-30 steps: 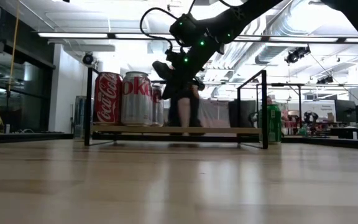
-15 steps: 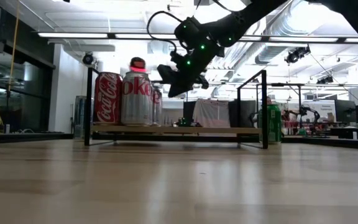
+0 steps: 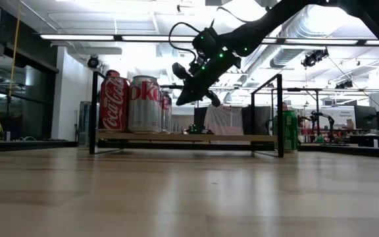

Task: Place canned beverage on shelf
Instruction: Put the silver soda can on the shelf aligned with the other silver soda cans

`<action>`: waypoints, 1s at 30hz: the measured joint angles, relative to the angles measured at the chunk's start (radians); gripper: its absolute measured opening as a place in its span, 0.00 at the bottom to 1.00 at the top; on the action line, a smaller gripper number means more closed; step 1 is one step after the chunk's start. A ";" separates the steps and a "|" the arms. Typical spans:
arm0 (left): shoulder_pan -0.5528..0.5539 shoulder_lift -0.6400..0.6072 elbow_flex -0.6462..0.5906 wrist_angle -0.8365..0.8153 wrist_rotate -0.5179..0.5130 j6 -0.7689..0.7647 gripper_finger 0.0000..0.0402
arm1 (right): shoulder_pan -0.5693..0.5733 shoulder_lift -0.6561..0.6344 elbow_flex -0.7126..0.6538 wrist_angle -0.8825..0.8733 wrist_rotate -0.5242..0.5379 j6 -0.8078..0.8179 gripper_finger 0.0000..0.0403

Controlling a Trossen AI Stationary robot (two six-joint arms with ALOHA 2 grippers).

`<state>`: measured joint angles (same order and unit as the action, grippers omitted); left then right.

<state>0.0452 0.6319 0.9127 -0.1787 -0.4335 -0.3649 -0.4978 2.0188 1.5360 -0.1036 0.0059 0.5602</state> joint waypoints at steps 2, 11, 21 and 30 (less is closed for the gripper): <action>0.000 0.000 0.000 0.001 0.000 0.000 0.74 | 0.005 0.009 0.000 0.023 0.000 0.017 0.00; 0.000 0.000 0.000 0.006 0.000 0.000 0.74 | 0.007 0.040 0.000 0.070 -0.053 0.102 0.00; 0.000 0.000 0.000 0.022 0.000 -0.001 0.74 | 0.000 0.048 0.000 0.115 -0.067 0.131 0.00; 0.000 0.000 0.000 0.022 0.000 -0.001 0.74 | 0.002 0.048 0.000 0.126 -0.096 0.069 0.00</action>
<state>0.0452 0.6319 0.9127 -0.1570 -0.4332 -0.3660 -0.4953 2.0666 1.5364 0.0224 -0.0897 0.6293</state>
